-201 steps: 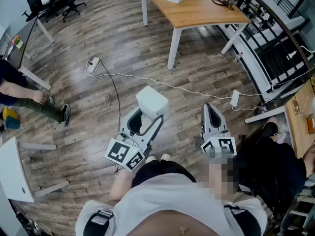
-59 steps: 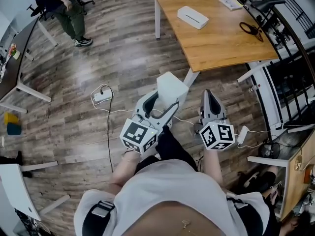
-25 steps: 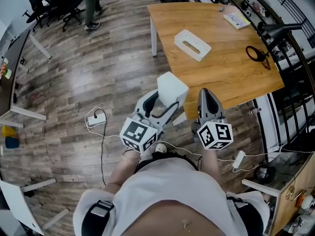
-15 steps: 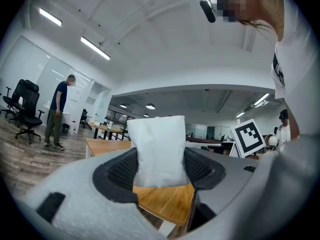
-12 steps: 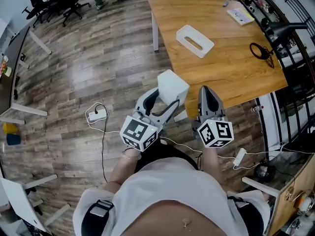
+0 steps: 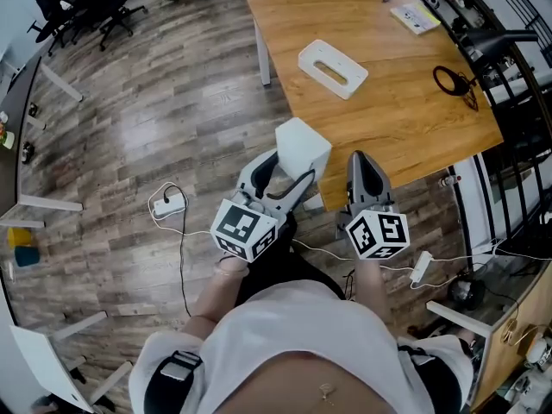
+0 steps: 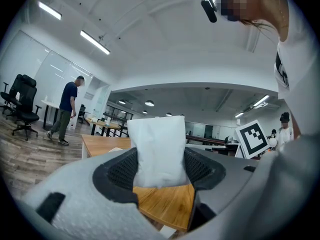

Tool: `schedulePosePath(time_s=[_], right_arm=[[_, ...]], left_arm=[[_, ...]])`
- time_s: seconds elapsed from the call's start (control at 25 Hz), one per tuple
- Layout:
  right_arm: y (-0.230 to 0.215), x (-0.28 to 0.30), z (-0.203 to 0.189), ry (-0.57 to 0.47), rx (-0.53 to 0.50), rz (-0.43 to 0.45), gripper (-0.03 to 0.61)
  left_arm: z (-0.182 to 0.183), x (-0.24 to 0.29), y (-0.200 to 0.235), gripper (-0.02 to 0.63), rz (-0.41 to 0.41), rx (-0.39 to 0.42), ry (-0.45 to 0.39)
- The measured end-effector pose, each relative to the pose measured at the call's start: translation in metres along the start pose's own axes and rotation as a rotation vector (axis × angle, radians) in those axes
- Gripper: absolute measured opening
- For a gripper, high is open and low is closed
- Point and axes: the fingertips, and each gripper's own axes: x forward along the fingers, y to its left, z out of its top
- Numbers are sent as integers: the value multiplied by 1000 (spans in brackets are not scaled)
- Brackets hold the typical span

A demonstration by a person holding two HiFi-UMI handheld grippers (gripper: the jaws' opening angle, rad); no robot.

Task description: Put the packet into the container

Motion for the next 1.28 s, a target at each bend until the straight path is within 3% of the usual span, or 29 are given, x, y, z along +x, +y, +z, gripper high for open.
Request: schedulePosePath(time_s=[0.76, 1.08, 1.28], right_arm=[[-71, 96, 25, 2, 7, -65, 11], [-95, 122, 27, 1, 25, -83, 11], [-111, 131, 25, 6, 83, -94, 11]], left_arm=[[5, 125, 56, 293, -126, 6, 76], [-10, 172, 85, 293, -214, 66, 218], [-11, 204, 97, 293, -298, 193, 301]])
